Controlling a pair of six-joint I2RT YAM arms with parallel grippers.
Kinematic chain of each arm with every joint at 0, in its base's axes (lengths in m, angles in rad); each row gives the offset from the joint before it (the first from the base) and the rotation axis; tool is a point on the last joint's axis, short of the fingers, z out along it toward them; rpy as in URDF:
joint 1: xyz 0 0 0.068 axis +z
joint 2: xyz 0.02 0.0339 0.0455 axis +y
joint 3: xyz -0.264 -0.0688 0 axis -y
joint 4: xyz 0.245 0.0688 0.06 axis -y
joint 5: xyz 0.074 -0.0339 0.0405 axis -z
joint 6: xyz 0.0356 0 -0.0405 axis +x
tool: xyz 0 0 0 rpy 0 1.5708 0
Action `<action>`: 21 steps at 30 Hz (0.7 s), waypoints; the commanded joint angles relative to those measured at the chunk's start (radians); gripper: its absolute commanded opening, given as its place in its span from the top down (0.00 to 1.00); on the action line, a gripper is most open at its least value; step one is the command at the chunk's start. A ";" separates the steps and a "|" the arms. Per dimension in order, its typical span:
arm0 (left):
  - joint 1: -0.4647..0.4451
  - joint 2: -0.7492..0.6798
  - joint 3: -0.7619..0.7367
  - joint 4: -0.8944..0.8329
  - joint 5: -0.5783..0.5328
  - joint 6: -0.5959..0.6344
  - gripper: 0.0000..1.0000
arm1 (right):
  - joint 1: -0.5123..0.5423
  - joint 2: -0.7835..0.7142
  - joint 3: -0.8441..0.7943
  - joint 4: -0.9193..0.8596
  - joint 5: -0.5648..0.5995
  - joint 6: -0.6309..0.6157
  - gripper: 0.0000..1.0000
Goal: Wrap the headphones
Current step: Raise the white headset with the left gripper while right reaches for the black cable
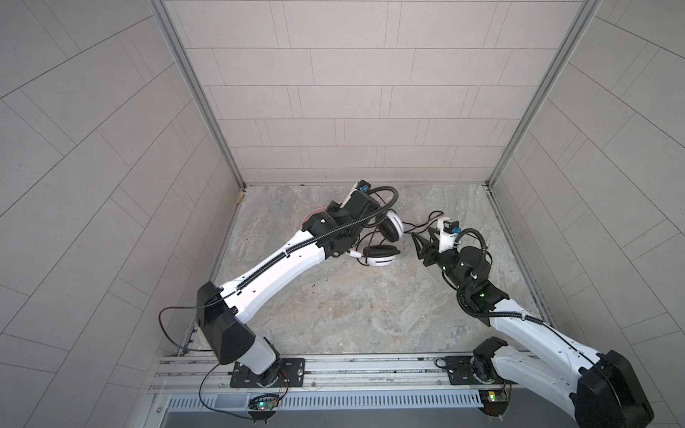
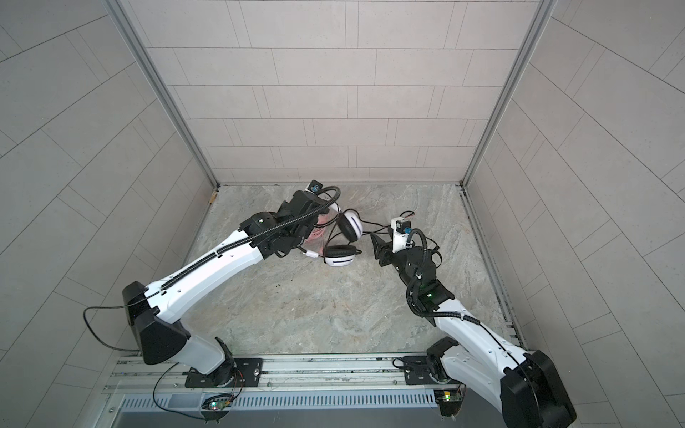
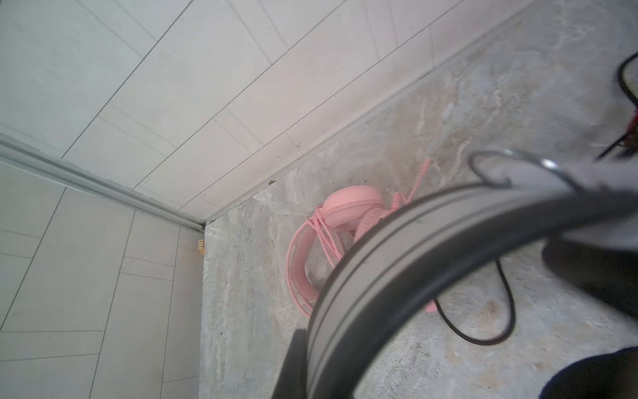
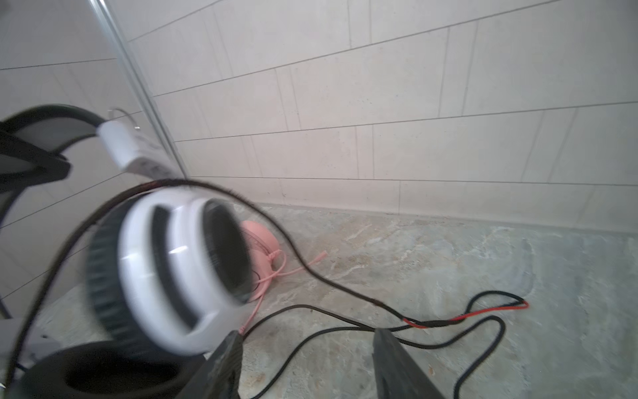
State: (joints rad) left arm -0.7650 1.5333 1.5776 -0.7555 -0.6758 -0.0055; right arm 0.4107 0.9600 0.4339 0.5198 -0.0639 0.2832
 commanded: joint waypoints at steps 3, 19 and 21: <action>0.071 -0.010 0.068 -0.087 0.047 -0.034 1.00 | -0.015 0.019 -0.024 0.033 -0.050 0.040 0.35; 0.247 0.156 0.668 -0.394 0.568 -0.085 1.00 | -0.062 0.190 -0.009 0.038 -0.066 0.060 0.33; 0.273 0.210 0.860 -0.451 0.656 -0.095 1.00 | -0.062 0.215 -0.014 0.054 -0.063 0.090 0.33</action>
State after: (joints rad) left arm -0.5255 1.7313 2.2444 -1.1522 -0.1932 -0.0402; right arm 0.3511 1.1706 0.4343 0.5442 -0.1547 0.3443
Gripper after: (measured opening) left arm 0.075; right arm 0.666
